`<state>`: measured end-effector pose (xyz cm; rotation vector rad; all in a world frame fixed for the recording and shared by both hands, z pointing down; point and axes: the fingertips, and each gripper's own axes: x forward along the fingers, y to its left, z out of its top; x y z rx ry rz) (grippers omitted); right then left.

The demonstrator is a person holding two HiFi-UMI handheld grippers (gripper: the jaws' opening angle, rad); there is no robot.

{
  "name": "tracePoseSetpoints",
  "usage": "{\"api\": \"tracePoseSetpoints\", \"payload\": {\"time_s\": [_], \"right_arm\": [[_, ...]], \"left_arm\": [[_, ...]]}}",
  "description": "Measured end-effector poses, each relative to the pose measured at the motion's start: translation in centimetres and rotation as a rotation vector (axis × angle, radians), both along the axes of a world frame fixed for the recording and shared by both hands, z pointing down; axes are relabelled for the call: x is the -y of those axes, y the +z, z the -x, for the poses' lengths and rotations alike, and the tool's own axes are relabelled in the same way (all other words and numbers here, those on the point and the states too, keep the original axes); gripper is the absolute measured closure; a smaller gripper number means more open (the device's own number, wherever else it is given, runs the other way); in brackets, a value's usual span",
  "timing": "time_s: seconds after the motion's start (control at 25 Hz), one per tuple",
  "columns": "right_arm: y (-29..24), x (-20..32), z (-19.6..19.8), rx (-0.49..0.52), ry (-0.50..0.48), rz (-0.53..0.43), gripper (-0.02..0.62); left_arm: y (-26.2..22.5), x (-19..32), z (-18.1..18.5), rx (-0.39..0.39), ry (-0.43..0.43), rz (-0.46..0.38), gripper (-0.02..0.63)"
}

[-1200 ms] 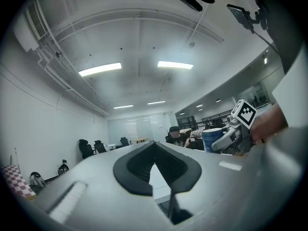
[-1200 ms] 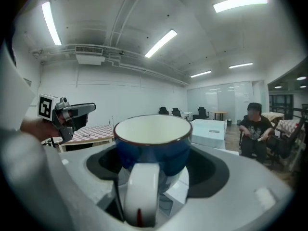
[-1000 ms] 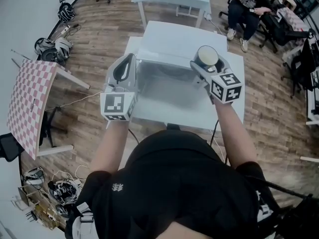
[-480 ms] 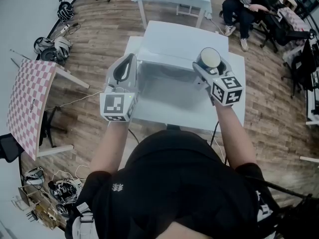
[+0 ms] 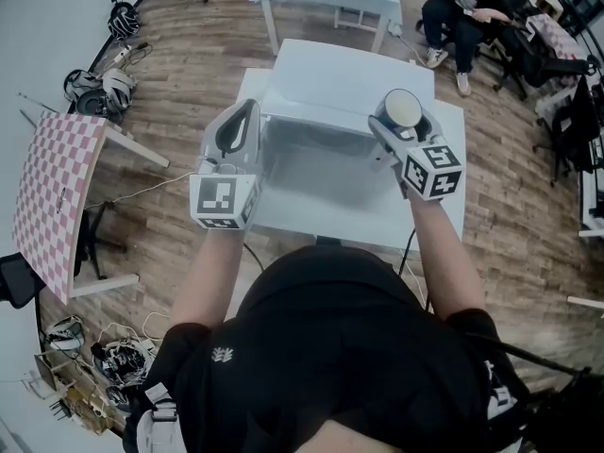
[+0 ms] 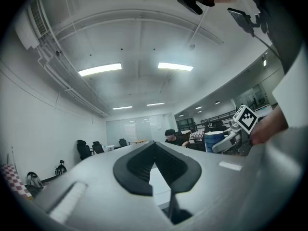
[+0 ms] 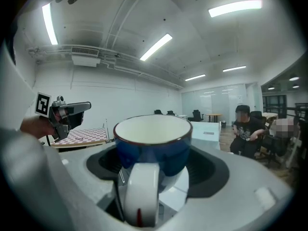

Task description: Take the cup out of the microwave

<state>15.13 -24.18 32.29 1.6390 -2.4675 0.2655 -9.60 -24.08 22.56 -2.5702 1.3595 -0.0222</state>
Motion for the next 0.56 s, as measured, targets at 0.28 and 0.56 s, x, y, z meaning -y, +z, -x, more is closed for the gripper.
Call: {"api": "tracePoseSetpoints", "payload": {"time_s": [0.28, 0.56], "right_arm": [[0.7, -0.1, -0.5, 0.009, 0.014, 0.009, 0.209], [0.5, -0.4, -1.2, 0.008, 0.017, 0.005, 0.209]], "left_arm": [[0.4, 0.2, -0.7, 0.003, 0.017, 0.004, 0.6], [0.5, 0.1, -1.4, 0.006, 0.029, 0.004, 0.6]]}}
